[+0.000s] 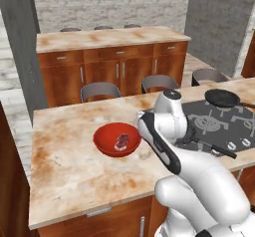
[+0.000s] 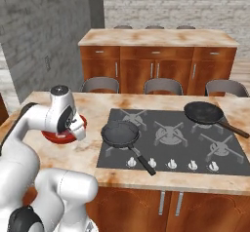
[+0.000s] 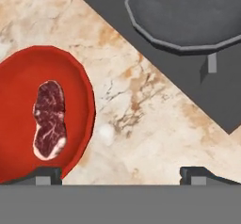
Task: Place one of the steaks on the plate and the other in the bowl. Then place the bowl in the fridge.
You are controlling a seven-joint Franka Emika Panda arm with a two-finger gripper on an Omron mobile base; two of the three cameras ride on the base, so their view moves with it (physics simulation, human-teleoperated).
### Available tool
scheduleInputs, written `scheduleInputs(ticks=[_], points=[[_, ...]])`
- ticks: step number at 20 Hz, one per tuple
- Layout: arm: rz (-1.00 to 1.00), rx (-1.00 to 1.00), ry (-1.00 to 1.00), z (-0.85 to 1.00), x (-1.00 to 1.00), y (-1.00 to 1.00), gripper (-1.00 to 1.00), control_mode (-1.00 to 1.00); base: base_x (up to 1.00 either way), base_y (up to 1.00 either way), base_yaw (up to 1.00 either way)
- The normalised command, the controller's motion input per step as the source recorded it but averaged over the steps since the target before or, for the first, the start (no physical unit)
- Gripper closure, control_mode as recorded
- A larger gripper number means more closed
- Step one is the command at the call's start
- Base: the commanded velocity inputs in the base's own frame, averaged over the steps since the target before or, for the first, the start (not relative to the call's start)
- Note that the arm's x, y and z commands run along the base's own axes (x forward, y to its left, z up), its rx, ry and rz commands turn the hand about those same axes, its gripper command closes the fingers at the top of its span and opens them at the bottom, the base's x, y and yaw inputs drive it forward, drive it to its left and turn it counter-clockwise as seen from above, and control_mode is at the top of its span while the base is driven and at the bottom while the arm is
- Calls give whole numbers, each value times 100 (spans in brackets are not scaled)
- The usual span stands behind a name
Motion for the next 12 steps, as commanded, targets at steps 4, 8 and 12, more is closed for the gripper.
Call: scheduleInputs(ticks=[4, 8, 12], points=[[3, 0, 9, -34, 41, 23, -100, -100, 0, 0, 0], [5, 0, 5, -47, 38, 26, -100, -100, 0, 0, 0], [8, 0, 3, -50, 32, 3, -100, -100, 0, 0, 0]])
